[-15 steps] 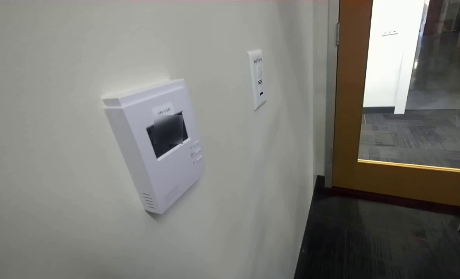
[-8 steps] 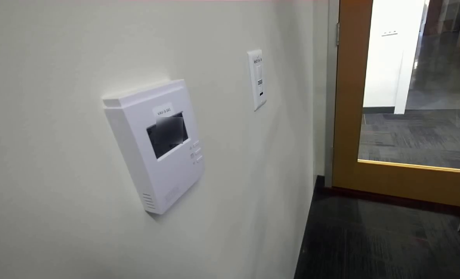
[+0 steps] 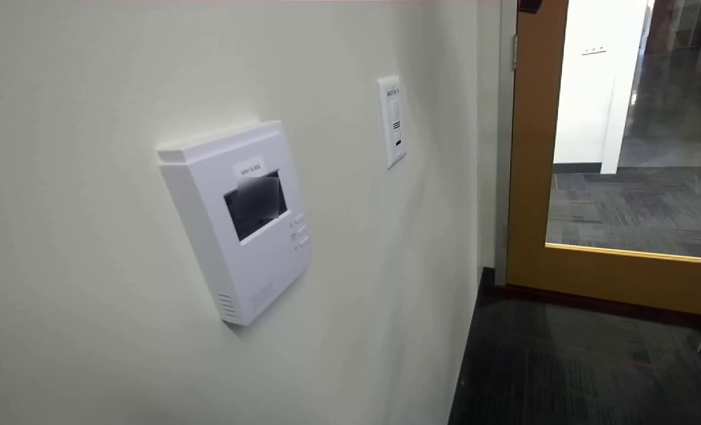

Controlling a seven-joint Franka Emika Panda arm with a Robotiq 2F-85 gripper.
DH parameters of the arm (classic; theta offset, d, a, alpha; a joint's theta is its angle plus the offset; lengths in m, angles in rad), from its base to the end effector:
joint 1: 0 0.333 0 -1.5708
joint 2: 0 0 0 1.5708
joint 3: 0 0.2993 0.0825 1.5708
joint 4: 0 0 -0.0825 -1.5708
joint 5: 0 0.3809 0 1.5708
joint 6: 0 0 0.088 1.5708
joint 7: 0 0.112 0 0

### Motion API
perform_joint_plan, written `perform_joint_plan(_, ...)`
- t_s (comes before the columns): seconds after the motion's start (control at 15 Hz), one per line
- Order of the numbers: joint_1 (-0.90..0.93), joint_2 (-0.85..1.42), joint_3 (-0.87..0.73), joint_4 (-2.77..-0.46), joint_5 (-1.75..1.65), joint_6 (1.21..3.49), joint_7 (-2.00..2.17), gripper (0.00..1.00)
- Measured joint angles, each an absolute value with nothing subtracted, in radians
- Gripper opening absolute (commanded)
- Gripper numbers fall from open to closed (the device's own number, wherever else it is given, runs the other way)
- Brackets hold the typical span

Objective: Turn off the light switch

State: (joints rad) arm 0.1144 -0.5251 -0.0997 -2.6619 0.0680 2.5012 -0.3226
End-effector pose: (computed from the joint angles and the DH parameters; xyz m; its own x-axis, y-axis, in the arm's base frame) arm 0.4094 0.0067 0.4244 0.8902 0.2718 0.3655 0.2884 -0.9574 0.0094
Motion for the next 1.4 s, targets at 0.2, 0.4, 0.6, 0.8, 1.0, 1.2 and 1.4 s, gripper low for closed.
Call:
perform_joint_plan(0.2,0.116,-0.429,-0.052,-2.66,0.067,2.63,-0.244,0.0)
perform_joint_plan(0.4,0.116,-0.371,-0.031,-2.657,0.064,2.659,-0.21,0.01)
perform_joint_plan(0.6,0.115,-0.383,-0.034,-2.656,0.064,2.659,-0.21,0.0)
perform_joint_plan(0.8,0.115,-0.382,-0.035,-2.657,0.064,2.659,-0.21,0.0)
perform_joint_plan(1.0,0.117,-0.37,-0.035,-2.681,0.065,2.736,-0.21,0.0)
perform_joint_plan(1.2,0.123,-0.346,-0.037,-2.741,0.071,2.897,-0.21,0.0)
perform_joint_plan(1.4,0.186,-0.299,-0.075,-2.791,0.128,3.065,-0.219,0.0)
